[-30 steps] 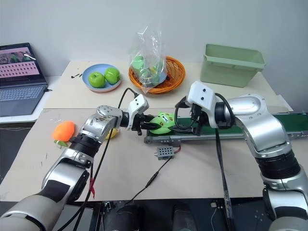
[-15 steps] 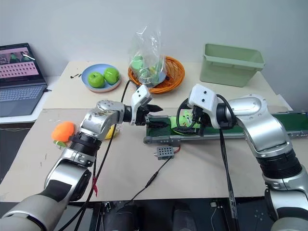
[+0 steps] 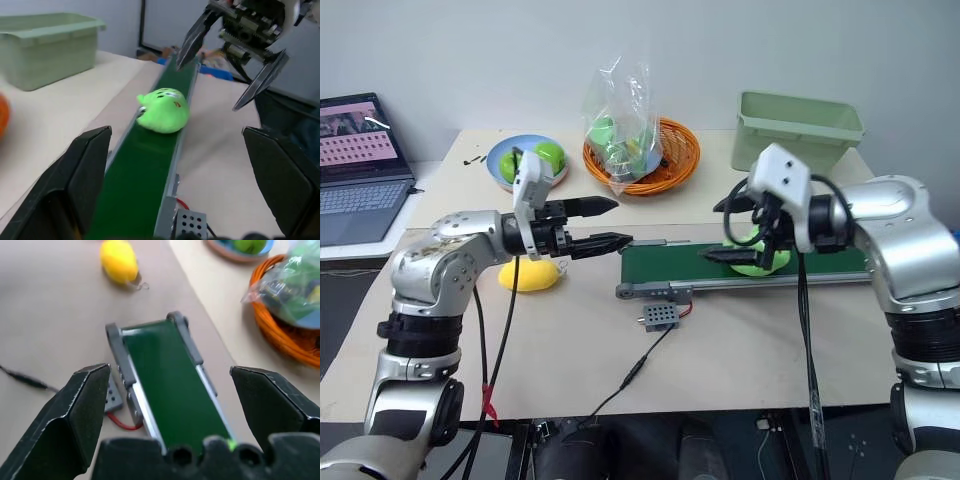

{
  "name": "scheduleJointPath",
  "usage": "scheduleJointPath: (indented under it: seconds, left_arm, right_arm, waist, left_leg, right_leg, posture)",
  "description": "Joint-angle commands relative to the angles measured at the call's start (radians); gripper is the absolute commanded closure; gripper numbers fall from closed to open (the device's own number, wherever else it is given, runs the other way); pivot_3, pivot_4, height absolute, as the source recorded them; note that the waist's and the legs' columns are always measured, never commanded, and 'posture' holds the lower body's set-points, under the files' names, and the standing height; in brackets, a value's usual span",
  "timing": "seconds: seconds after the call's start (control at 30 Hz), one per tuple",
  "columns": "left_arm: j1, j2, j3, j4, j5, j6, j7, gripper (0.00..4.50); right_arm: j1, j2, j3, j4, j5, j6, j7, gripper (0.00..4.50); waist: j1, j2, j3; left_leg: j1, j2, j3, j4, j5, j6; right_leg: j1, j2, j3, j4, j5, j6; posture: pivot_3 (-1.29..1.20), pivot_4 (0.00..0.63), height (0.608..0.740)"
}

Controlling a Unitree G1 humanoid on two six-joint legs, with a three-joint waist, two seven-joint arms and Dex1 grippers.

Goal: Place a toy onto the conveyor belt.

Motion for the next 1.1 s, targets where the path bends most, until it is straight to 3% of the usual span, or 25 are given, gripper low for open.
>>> scheduleJointPath:
  seconds: [0.03,0.17,0.43,1.1]
  left_arm:
    - [0.027,0.002,0.061,-0.103,-0.058,-0.008,0.060,0.04]
    - [0.127,0.060,0.090,-0.177,-0.064,-0.025,0.082,0.04]
    - [0.190,0.097,0.102,-0.226,-0.091,-0.027,0.141,0.04]
    - [0.190,0.123,0.067,-0.210,-0.110,-0.047,0.188,0.04]
  right_arm:
    - [-0.016,0.014,-0.060,-0.007,0.078,0.028,0.019,0.00]
    - [-0.047,0.078,-0.060,0.024,0.145,0.042,0.036,0.00]
    - [-0.104,0.167,-0.020,0.113,0.146,0.010,0.073,0.00]
    - [-0.158,0.205,0.001,0.219,0.078,-0.067,0.074,0.00]
  waist:
    - [0.002,0.000,0.000]
    - [-0.007,0.000,0.000]
    - [0.000,0.000,0.000]
    - [-0.003,0.000,0.000]
  left_leg:
    - [0.000,0.000,0.000,0.000,0.000,0.000]
    - [0.000,0.001,0.001,0.000,0.000,0.000]
    - [0.001,0.001,0.002,0.000,0.000,0.000]
    - [0.001,0.002,0.003,0.000,0.000,0.000]
  right_leg:
    - [0.000,0.000,0.000,0.000,0.000,0.000]
    - [-0.001,0.001,0.002,-0.001,0.000,0.000]
    - [0.000,0.001,0.002,0.000,0.001,-0.001]
    - [0.000,0.002,0.002,-0.001,0.001,-0.001]
  posture:
    - [0.00,0.150,0.740]
    - [0.00,0.150,0.740]
    - [0.00,0.150,0.740]
    - [0.00,0.150,0.740]
